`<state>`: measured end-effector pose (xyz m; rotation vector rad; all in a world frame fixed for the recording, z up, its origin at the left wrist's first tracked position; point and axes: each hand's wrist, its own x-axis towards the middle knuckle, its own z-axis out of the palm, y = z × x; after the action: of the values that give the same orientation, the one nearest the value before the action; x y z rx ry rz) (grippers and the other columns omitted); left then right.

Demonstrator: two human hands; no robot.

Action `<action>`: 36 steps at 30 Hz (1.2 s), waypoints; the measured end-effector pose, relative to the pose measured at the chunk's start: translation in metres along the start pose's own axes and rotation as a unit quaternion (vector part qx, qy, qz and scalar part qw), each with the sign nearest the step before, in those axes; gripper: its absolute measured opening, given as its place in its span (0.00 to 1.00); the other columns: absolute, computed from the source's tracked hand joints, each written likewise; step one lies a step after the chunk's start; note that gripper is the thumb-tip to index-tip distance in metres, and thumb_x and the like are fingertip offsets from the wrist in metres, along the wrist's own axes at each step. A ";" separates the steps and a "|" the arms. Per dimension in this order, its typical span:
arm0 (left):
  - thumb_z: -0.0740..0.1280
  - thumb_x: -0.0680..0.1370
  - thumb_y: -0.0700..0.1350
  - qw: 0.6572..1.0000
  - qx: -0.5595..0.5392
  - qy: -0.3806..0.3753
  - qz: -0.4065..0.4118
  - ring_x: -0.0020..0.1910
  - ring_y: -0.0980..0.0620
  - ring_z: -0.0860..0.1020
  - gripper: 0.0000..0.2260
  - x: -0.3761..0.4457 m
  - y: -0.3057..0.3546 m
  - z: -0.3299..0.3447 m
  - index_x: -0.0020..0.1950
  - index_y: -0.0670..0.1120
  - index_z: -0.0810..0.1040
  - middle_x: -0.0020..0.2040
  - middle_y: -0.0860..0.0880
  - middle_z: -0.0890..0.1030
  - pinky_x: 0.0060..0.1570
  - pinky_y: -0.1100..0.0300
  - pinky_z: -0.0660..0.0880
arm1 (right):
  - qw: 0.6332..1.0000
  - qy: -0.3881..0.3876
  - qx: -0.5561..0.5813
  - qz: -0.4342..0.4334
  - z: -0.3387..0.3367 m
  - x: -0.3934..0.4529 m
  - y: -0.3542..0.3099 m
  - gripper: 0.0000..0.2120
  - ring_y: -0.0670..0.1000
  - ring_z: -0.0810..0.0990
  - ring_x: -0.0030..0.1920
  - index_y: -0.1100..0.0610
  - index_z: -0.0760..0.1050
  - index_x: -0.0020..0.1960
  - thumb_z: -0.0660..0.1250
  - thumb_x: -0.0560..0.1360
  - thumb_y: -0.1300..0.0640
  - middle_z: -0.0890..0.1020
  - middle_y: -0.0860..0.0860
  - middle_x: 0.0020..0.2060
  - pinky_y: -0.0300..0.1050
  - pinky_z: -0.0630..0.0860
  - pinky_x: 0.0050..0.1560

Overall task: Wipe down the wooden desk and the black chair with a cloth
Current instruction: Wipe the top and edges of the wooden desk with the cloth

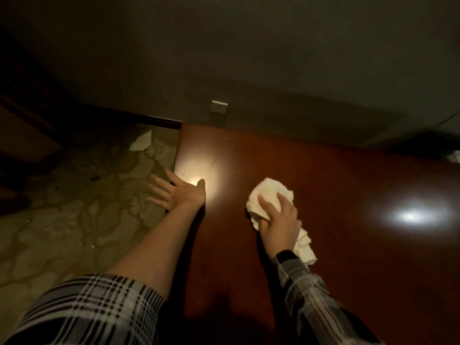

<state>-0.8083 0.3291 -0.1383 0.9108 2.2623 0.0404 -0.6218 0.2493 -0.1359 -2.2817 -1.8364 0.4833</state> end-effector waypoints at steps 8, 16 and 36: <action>0.46 0.82 0.55 0.997 -0.071 0.007 0.027 0.69 0.40 0.64 0.25 0.036 -0.020 -0.011 0.71 0.42 0.68 0.71 0.40 0.64 0.72 0.45 0.51 | 0.999 0.017 -0.008 0.034 0.021 -0.011 -0.034 0.23 0.60 0.64 0.68 0.45 0.77 0.61 0.73 0.69 0.62 0.69 0.56 0.69 0.54 0.63 0.55; 0.43 0.82 0.56 0.988 -0.145 0.041 0.023 0.67 0.40 0.65 0.26 0.066 -0.008 -0.003 0.71 0.43 0.66 0.69 0.40 0.66 0.62 0.44 0.62 | 0.998 0.046 -0.033 -0.004 0.029 0.115 -0.083 0.22 0.56 0.59 0.70 0.43 0.73 0.65 0.67 0.74 0.58 0.64 0.52 0.72 0.52 0.59 0.59; 0.48 0.78 0.65 0.990 -0.110 0.041 0.079 0.67 0.42 0.66 0.32 0.073 -0.011 0.006 0.72 0.43 0.62 0.70 0.42 0.66 0.65 0.41 0.60 | 0.997 0.053 -0.050 -0.020 0.036 0.181 -0.138 0.18 0.57 0.61 0.69 0.47 0.73 0.66 0.65 0.76 0.55 0.65 0.53 0.70 0.53 0.62 0.60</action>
<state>-0.8494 0.3647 -0.1892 0.9813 2.2022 0.3966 -0.7272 0.4544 -0.1493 -2.2806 -1.8896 0.2638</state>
